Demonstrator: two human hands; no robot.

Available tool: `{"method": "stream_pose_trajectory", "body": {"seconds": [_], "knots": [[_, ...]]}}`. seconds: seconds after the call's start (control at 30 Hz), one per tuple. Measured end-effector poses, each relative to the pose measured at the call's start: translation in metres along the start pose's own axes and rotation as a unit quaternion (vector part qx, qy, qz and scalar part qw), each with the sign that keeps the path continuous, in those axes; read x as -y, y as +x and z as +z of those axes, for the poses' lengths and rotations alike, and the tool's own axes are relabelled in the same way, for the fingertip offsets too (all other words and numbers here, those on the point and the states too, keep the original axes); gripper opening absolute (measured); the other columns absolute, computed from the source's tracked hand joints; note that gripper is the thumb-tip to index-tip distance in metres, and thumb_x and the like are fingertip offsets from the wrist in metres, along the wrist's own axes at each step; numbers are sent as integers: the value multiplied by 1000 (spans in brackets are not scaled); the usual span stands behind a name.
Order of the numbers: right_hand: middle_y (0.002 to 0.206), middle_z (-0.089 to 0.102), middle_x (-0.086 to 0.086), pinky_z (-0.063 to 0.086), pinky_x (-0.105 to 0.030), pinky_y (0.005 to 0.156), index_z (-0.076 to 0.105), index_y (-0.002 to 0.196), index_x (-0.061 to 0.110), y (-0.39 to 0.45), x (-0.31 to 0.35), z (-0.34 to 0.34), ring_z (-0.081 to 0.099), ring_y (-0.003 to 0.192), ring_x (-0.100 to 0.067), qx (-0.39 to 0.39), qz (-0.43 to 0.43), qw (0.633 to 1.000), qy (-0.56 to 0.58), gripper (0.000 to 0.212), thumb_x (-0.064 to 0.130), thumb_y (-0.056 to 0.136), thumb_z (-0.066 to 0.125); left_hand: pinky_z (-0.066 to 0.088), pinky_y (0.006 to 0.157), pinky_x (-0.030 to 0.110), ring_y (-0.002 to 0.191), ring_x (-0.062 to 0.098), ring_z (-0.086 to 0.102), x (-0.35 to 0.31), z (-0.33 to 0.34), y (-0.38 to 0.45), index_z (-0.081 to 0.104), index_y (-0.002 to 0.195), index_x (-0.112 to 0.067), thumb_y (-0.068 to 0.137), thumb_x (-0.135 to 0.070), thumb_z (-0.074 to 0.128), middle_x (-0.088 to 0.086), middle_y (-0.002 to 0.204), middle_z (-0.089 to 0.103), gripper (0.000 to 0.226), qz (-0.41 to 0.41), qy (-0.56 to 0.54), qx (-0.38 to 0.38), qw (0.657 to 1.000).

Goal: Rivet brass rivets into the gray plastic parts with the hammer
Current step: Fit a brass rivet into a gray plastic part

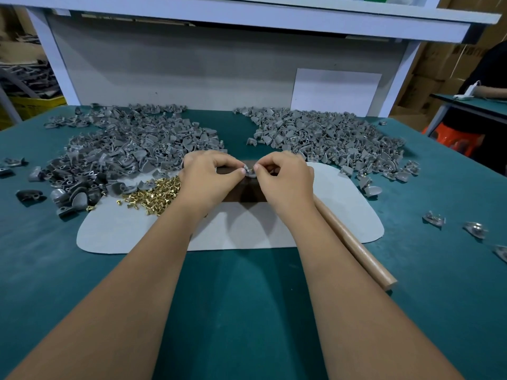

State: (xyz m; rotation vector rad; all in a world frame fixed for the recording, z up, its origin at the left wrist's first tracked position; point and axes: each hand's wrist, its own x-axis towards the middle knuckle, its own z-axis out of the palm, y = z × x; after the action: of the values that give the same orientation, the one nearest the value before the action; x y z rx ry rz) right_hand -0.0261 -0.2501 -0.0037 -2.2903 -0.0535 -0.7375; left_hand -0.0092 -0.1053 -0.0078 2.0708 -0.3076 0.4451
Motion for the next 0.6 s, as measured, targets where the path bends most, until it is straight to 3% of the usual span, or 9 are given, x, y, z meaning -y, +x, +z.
{"method": "stream_pose_trajectory", "body": {"seconds": [0.1,0.23,0.3,0.43,0.6], "knots": [[78,58,12,39,-38,89,68,75,32,0,3,-1,55,91,-16,1,-8,1000,6,9,26,82,67,35,110,49,121,30,54,0,1,-1,66,74,-44,70,-43,69,-4,101,72,5,-2,-7,3,1000],[82,64,8,43,-44,90,68,72,30,-2,5,-3,58,91,-19,0,-10,999,36,9,26,80,69,33,110,50,121,32,53,3,2,2,65,73,-44,81,-29,78,-2,102,71,21,4,-2,0,1000],[82,65,8,42,-45,90,63,68,34,-2,5,-3,57,92,-19,2,-12,999,37,16,26,80,70,34,110,51,121,33,53,2,1,2,66,74,-43,81,-31,77,-2,103,71,18,7,-4,5,1000],[80,61,10,39,-41,91,56,66,34,0,6,-1,57,91,-17,9,-11,1000,18,24,23,82,69,34,110,50,123,31,52,1,1,0,66,75,-47,71,-46,69,-6,105,70,5,7,-10,10,1000],[83,54,11,36,-36,87,54,73,27,3,9,2,51,96,-18,32,-37,997,-60,17,20,87,62,32,111,51,125,31,51,0,1,0,68,77,-44,81,-30,76,-5,107,71,17,7,-34,21,999]]}}
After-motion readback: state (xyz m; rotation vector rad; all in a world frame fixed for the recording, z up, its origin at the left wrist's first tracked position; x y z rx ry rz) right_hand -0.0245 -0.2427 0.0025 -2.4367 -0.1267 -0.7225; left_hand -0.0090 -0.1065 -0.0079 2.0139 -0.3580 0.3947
